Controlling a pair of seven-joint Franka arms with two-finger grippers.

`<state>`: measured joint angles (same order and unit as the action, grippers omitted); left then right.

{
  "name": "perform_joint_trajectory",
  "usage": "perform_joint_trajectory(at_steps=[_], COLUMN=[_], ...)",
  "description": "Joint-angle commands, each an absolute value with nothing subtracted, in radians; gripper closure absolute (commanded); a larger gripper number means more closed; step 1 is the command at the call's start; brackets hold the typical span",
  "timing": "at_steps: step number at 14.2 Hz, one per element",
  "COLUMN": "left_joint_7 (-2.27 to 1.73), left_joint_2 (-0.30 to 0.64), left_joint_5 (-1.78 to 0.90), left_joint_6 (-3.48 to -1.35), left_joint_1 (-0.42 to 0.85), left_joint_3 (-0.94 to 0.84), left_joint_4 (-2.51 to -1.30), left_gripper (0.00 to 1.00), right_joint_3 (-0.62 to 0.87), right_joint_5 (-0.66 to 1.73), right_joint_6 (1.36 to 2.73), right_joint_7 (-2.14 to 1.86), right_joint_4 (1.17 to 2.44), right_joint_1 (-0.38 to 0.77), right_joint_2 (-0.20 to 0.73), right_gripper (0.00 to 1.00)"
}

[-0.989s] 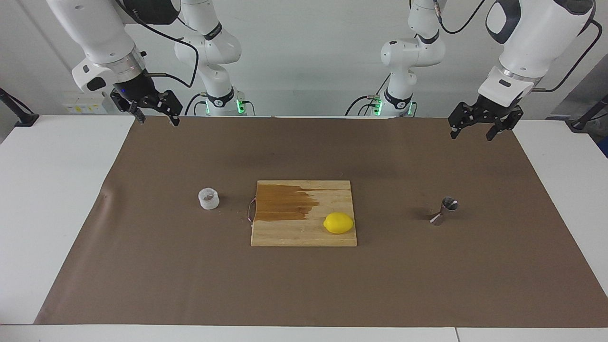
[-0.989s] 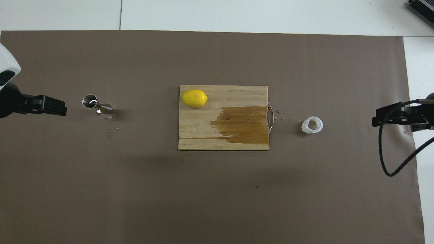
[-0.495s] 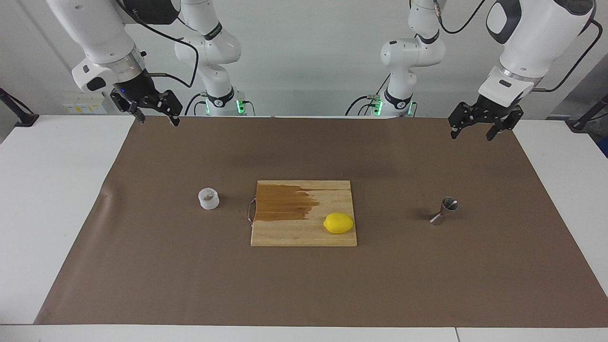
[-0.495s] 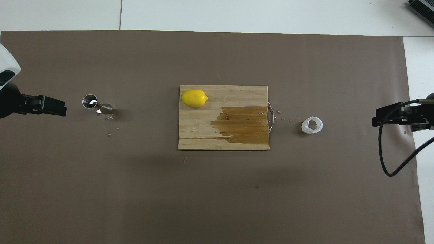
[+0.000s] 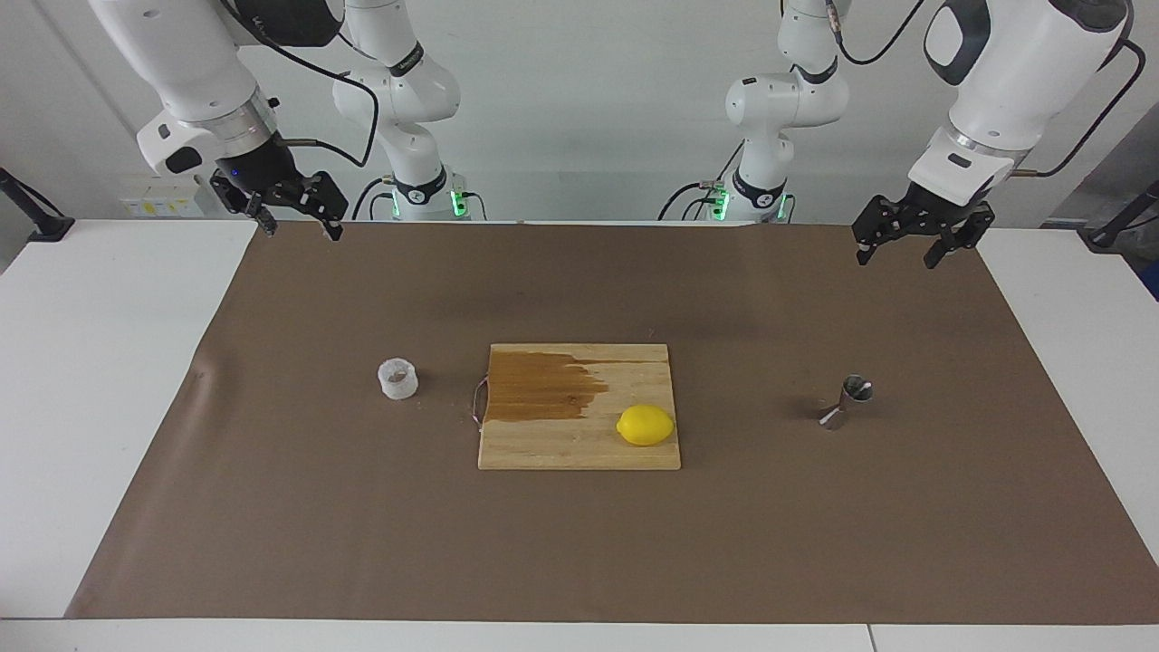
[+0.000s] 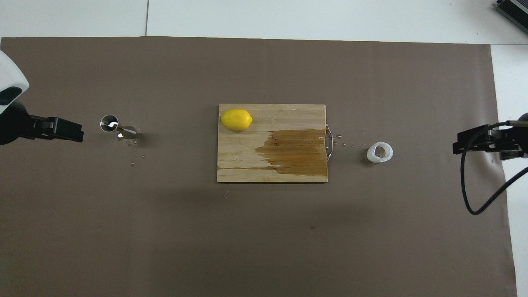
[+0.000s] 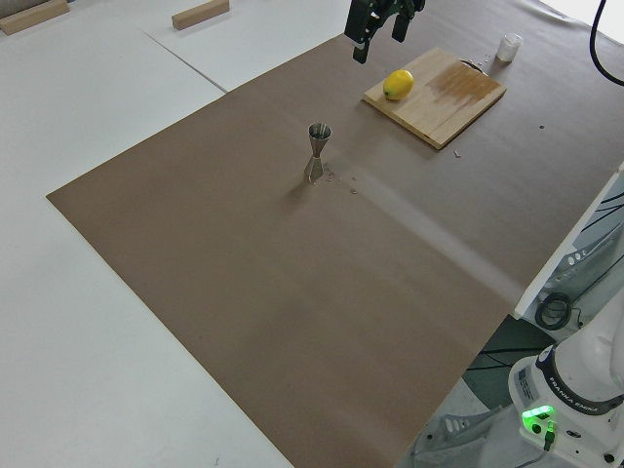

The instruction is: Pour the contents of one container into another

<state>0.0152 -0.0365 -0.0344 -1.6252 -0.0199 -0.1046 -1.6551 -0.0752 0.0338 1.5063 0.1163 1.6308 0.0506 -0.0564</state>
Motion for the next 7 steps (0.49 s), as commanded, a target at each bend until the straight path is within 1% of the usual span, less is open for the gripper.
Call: perform_joint_trajectory(at_steps=[1, 4, 7], left_joint_7=[-0.059, -0.15, -0.297], left_joint_2=[-0.037, 0.038, 0.113], left_joint_5=[-0.131, -0.178, -0.248], left_joint_6=[-1.628, -1.56, -1.529], left_joint_1=[-0.056, -0.074, -0.123], left_joint_3=[-0.101, -0.101, -0.103], left_joint_4=[-1.686, -1.675, -1.678], left_gripper=[0.0, 0.0, 0.0], right_joint_3=[-0.069, -0.071, -0.071], right_joint_5=[0.055, 0.055, 0.055], right_joint_6=[1.489, 1.488, 1.489], right_joint_7=[0.1, 0.1, 0.1], right_joint_4=[1.62, 1.62, 1.62], right_joint_1=[0.037, 0.037, 0.037], right_joint_2=[-0.055, -0.055, -0.055], right_gripper=[0.0, 0.0, 0.0])
